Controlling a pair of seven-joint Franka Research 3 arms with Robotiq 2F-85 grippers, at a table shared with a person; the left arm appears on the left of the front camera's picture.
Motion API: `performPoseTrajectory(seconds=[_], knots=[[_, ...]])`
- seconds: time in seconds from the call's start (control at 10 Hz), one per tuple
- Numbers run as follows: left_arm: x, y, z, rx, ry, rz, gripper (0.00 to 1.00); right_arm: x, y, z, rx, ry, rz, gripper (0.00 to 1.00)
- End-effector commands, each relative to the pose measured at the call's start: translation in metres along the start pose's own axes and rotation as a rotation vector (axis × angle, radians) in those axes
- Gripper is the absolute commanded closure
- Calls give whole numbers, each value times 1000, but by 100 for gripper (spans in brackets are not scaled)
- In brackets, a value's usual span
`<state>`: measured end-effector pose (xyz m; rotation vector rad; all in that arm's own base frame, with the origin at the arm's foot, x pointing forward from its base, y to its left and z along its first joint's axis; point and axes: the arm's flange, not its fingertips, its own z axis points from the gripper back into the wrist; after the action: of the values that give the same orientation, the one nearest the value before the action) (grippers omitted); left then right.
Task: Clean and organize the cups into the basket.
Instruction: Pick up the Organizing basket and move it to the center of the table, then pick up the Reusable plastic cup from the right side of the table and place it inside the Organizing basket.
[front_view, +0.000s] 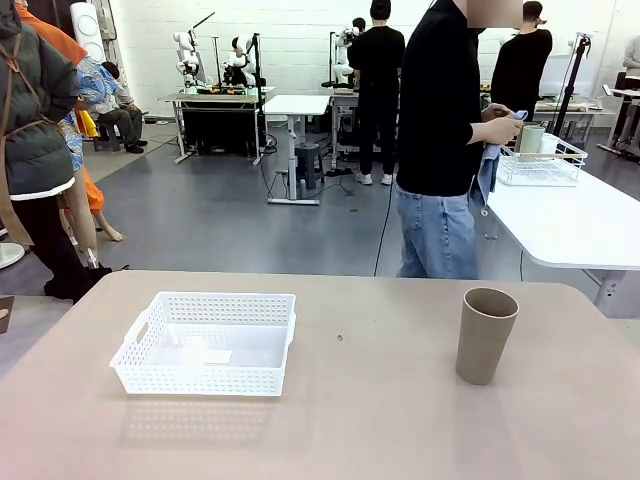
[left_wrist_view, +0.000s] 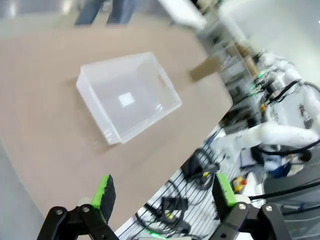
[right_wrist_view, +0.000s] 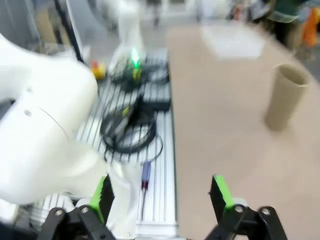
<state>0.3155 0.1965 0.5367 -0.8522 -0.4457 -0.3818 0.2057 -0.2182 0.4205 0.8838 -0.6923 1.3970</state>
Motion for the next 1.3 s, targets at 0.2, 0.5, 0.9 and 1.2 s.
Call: performPoseTrajectory(seconds=[0.2,0.5,0.9,1.2], knots=[[49,-41,-123,303,296,80,0,-8,-51,-113,-48,-40,214,0],[59,-46,-174,355,343,76,0,-20,-70,-103,-237,-215,134,0],[58,-47,-193,346,363,66,0,-24,-70,-99,-235,-219,78,0],[58,-47,-193,346,363,66,0,-24,-70,-99,-235,-219,78,0]])
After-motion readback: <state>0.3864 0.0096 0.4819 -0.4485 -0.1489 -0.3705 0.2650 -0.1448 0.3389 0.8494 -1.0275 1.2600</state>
